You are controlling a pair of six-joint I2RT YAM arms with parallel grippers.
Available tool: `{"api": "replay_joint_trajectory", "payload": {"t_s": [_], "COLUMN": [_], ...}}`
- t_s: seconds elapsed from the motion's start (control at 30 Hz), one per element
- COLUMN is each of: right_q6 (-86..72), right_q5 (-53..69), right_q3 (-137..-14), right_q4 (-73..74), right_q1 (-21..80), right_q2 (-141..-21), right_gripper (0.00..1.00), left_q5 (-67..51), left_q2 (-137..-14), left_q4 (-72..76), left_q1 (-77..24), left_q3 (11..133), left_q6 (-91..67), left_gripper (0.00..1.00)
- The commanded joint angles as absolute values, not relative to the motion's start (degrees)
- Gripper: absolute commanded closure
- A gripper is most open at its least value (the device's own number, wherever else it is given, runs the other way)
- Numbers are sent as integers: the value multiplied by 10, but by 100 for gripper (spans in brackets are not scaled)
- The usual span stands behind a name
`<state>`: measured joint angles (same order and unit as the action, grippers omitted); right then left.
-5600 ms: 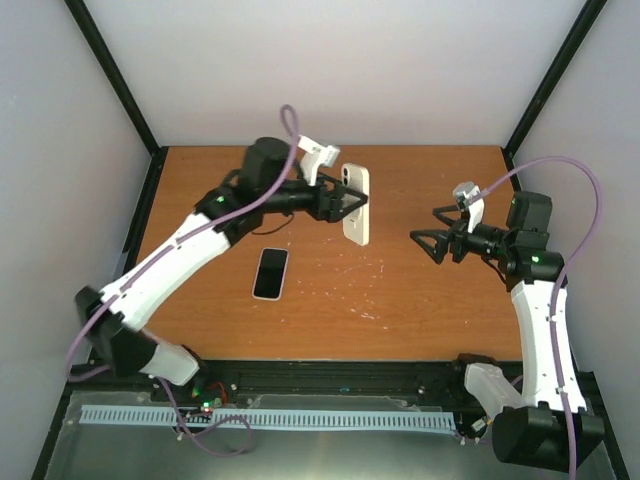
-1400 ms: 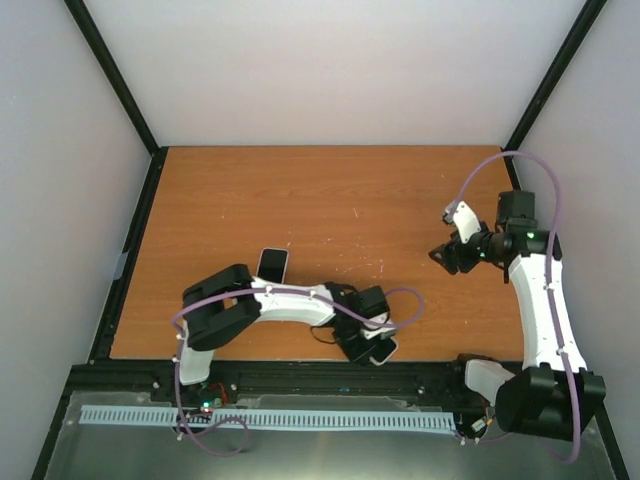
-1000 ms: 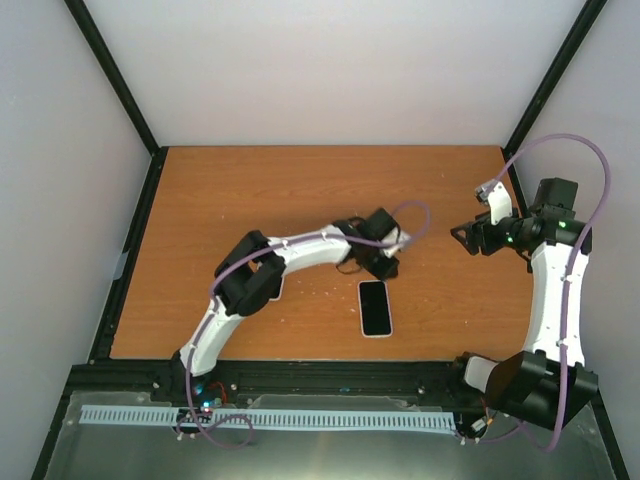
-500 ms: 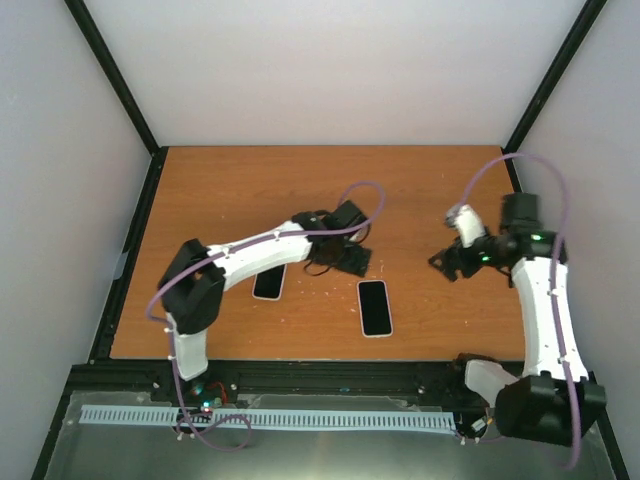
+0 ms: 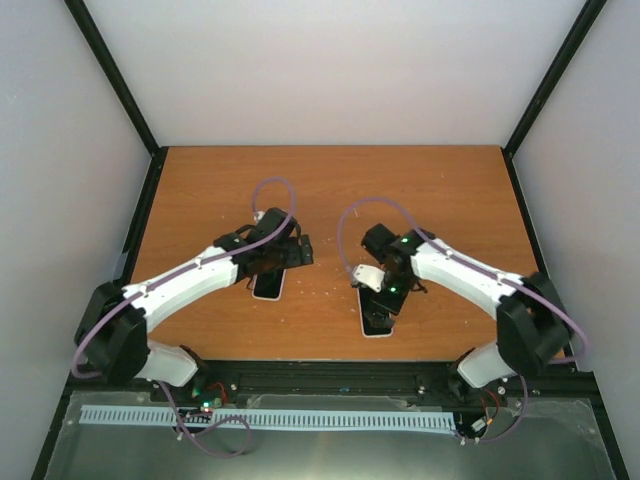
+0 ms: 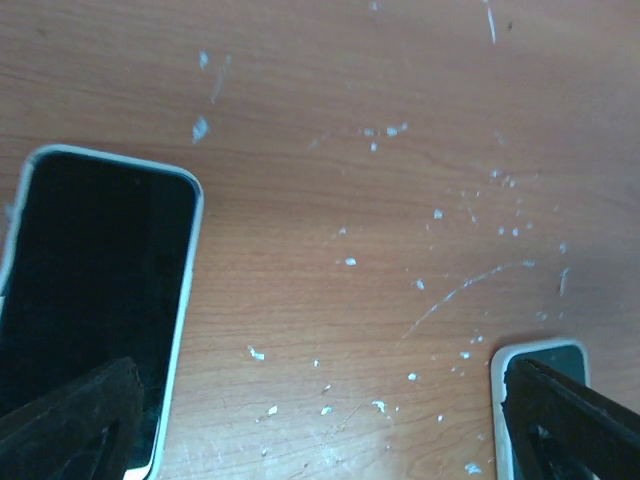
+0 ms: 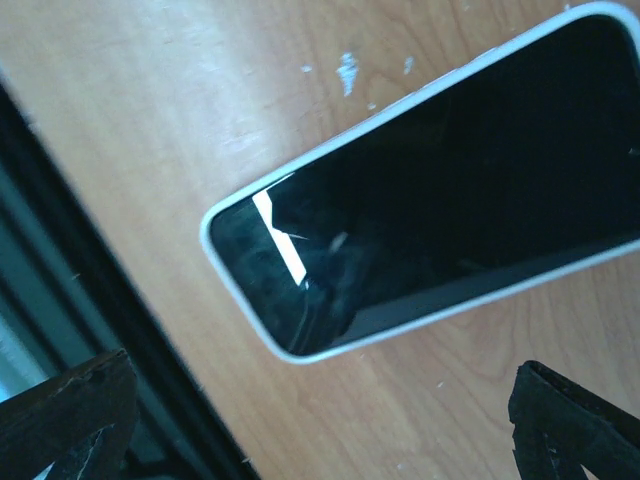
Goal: Take the phone out of the phone case
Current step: Move the phone to the center of the board.
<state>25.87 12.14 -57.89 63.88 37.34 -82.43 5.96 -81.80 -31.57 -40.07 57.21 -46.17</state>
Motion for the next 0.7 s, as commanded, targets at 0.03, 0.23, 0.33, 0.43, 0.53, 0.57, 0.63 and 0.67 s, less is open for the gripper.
{"api": "replay_joint_trajectory", "payload": {"t_s": [0.03, 0.23, 0.33, 0.43, 0.53, 0.57, 0.63, 0.67], "right_q6": [185, 156, 155, 161, 176, 180, 188, 197], "right_q5": [9, -51, -68, -110, -166, -187, -209, -215], "right_q3": [-628, -655, -655, -643, -609, -594, -564, -551], "right_q4": [559, 492, 480, 470, 458, 453, 445, 441], "right_q1": [421, 482, 504, 510, 509, 506, 490, 475], "right_q2": [-892, -984, -1018, -1030, -1015, -1005, -978, -964], "right_gripper": [0, 0, 0, 0, 0, 0, 0, 0], "left_q5": [105, 142, 156, 165, 170, 171, 170, 168], "left_q2": [-768, -739, -717, -709, -712, -715, -721, -723], "left_q4": [-269, -275, -272, -273, -275, -274, -269, -265], "left_q1": [-387, -386, -386, -386, -386, -386, -386, -386], "left_q3": [546, 541, 536, 536, 540, 541, 543, 544], "left_q6": [-509, -527, -524, -513, -502, -499, -494, -493], "left_gripper": [0, 0, 0, 1, 0, 1, 0, 0]}}
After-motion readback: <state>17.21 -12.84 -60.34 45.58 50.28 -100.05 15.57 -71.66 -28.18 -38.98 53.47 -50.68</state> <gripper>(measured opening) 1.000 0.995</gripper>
